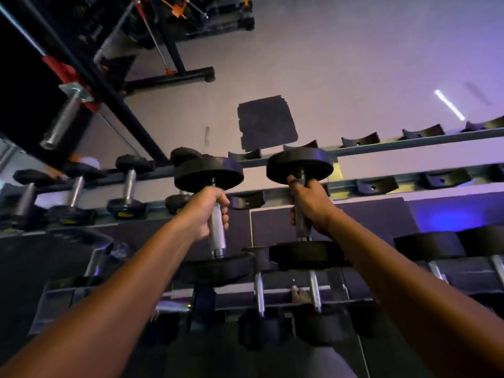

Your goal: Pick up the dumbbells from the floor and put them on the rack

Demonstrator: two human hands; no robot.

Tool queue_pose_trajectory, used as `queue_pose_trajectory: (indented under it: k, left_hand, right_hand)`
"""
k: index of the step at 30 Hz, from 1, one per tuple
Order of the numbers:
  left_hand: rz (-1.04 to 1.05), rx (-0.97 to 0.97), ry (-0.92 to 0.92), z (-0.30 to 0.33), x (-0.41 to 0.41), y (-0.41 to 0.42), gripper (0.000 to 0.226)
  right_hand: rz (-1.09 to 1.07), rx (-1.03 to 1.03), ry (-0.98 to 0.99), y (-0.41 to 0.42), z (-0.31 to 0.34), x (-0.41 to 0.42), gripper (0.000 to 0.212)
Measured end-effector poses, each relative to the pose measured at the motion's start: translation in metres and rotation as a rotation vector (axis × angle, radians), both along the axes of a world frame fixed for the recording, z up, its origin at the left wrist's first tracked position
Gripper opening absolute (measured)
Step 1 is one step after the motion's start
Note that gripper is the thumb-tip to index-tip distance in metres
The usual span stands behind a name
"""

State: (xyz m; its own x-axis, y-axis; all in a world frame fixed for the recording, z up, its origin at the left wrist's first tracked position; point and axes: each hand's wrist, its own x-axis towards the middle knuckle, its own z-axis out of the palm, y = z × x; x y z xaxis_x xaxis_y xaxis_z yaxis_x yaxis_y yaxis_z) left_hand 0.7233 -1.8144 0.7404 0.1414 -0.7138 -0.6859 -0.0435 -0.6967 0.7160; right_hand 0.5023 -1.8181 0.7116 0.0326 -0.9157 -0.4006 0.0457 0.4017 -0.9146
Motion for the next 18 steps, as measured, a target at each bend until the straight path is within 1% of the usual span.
queue_pose_trajectory:
  k: [2, 5, 9, 13, 15, 18]
  left_hand:
    - [0.003, 0.017, -0.007, -0.010, -0.012, -0.058, 0.015]
    - [0.010, 0.051, -0.002, -0.029, -0.025, -0.131, 0.011]
    - [0.042, 0.112, -0.018, -0.072, -0.032, -0.208, 0.009]
    - [0.084, 0.161, -0.047, -0.123, -0.047, -0.253, 0.015]
    - [0.148, 0.120, -0.097, -0.141, -0.049, -0.260, 0.017]
    - [0.184, 0.082, -0.119, -0.161, -0.045, -0.260, 0.014]
  right_hand:
    - [-0.013, 0.025, 0.030, -0.061, -0.016, -0.011, 0.022]
    - [-0.023, 0.071, 0.091, -0.141, -0.040, -0.019, 0.027]
    - [-0.034, 0.136, 0.120, -0.217, -0.070, -0.023, 0.026]
    - [-0.068, 0.217, 0.162, -0.249, -0.107, -0.030, 0.031]
    - [-0.065, 0.230, 0.160, -0.248, -0.118, -0.037, 0.029]
    - [-0.043, 0.225, 0.171, -0.247, -0.129, -0.043, 0.029]
